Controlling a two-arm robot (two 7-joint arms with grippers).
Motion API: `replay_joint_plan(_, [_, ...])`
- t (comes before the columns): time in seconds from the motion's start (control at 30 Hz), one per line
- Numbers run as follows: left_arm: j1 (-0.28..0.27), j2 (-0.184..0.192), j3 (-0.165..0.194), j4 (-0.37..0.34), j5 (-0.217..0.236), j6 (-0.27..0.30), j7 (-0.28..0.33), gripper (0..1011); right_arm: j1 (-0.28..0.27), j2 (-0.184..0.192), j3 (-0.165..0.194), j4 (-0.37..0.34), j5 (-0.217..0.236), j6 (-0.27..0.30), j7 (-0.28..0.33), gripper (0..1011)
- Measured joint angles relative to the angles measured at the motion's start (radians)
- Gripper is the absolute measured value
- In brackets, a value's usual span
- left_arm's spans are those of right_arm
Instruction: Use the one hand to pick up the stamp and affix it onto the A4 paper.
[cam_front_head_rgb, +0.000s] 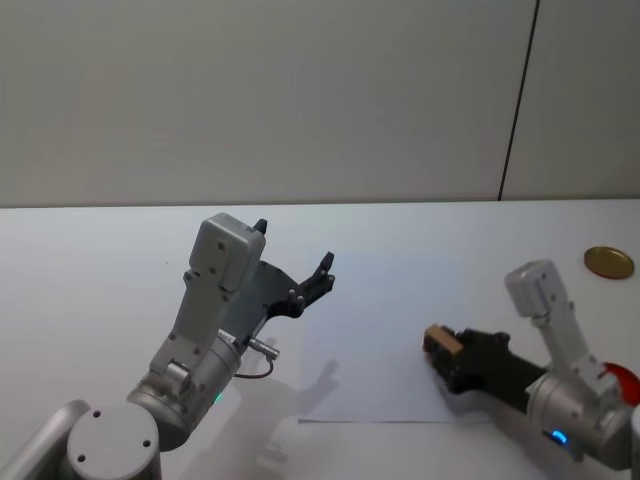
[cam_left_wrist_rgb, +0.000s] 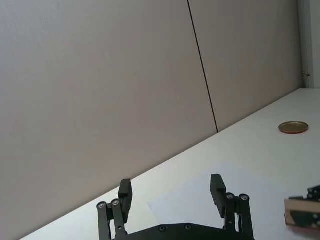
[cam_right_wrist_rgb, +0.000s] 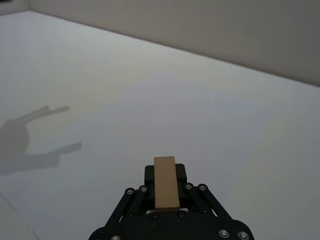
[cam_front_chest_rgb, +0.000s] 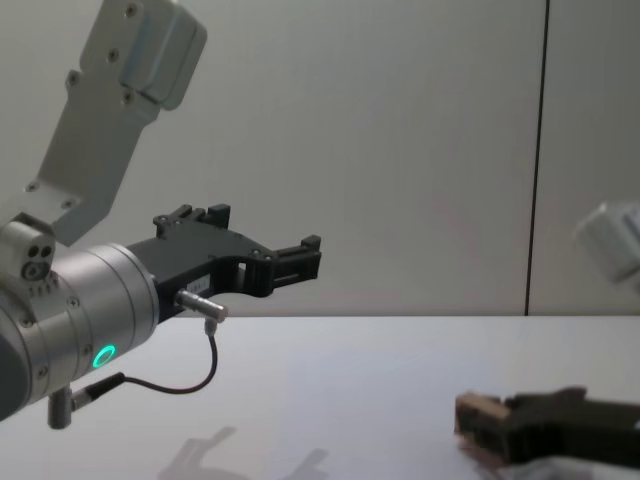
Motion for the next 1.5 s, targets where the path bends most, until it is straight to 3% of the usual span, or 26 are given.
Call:
replay_joint_plan(0.33, [0.000, 0.000, 0.000, 0.000, 0.000, 0.000, 0.000, 993, -0.011, 0.035, 0.041, -0.090, 0.042, -0.009, -0.049, 220])
replay_joint_plan(0.67, [0.000, 0.000, 0.000, 0.000, 0.000, 0.000, 0.000, 993, -0.034, 0.080, 0.082, -0.137, 0.057, 0.002, -0.087, 220])
replay_joint_plan(1.1, [0.000, 0.000, 0.000, 0.000, 0.000, 0.000, 0.000, 993, -0.118, 0.154, 0.137, -0.202, 0.097, 0.040, -0.128, 220])
replay_joint_plan(1.5, [0.000, 0.000, 0.000, 0.000, 0.000, 0.000, 0.000, 993, -0.195, 0.197, 0.168, -0.245, 0.126, 0.056, -0.163, 220])
